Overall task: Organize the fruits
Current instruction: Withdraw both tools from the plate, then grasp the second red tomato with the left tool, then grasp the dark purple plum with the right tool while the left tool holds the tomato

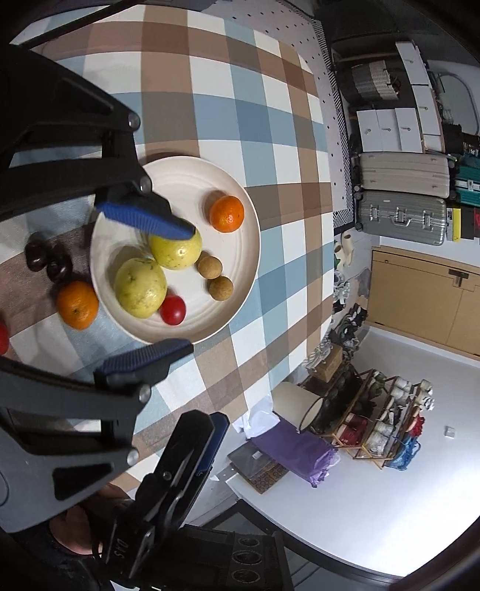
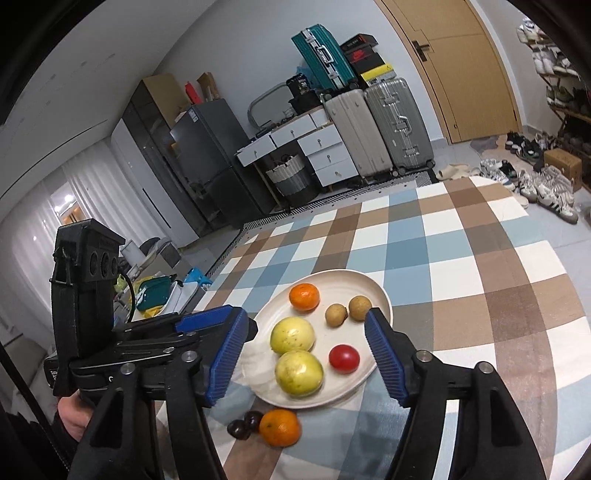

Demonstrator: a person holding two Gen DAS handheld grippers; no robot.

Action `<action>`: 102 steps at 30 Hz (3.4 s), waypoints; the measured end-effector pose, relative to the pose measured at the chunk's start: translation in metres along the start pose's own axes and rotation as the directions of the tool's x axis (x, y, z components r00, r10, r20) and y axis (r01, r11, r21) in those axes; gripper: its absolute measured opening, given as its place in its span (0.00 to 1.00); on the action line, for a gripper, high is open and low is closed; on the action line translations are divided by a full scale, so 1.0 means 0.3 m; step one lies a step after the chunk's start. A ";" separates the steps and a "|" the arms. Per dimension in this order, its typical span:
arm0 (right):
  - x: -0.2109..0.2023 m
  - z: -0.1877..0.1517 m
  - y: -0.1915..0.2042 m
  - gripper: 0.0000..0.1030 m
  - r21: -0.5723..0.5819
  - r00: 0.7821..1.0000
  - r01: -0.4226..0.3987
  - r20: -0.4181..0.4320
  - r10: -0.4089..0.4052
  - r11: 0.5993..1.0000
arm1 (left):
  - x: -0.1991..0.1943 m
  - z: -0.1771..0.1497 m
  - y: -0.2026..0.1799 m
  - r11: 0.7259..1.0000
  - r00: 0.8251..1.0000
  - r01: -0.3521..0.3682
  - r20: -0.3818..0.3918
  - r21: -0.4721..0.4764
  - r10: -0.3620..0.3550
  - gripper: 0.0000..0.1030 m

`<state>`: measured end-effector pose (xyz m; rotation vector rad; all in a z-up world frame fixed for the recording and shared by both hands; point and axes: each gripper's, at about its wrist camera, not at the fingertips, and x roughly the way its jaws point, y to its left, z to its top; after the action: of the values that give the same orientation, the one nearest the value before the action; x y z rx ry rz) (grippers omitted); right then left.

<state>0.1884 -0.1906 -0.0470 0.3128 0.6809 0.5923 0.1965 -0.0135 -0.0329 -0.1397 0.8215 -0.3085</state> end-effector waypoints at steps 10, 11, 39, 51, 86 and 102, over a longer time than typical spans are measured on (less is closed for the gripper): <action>-0.109 -0.045 0.080 0.85 -0.051 0.998 0.030 0.058 -0.027 0.998 | -0.132 -0.071 0.009 0.998 0.998 -0.041 0.039 -0.057 0.043 0.90; -0.115 -0.049 0.086 0.88 -0.053 0.998 0.028 0.061 -0.024 0.998 | -0.144 -0.077 0.011 0.997 0.998 -0.045 0.045 -0.062 0.047 0.96; -0.243 -0.179 0.180 0.99 -0.105 0.994 0.092 0.075 -0.084 0.990 | -0.171 -0.403 -0.009 0.996 0.998 -0.047 -0.045 -0.069 0.044 0.99; -0.284 -0.207 0.179 0.99 -0.075 0.987 0.123 0.117 -0.114 0.990 | -0.088 -0.526 -0.036 0.997 0.991 -0.063 -0.120 -0.038 0.058 0.99; -0.249 -0.265 0.172 0.99 -0.062 0.992 0.126 0.035 -0.124 0.990 | -0.088 -0.573 -0.021 0.995 0.988 0.091 -0.124 -0.043 -0.095 0.28; -0.060 -0.351 0.202 0.99 -0.050 0.987 0.078 -0.139 -0.084 0.996 | -0.248 -0.528 0.155 0.995 0.998 -0.064 -0.009 -0.074 0.063 0.28</action>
<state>0.0822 -0.1449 -0.0884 0.2023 0.8115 0.5545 0.0420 0.0539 -0.0991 -0.1814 0.8421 -0.2190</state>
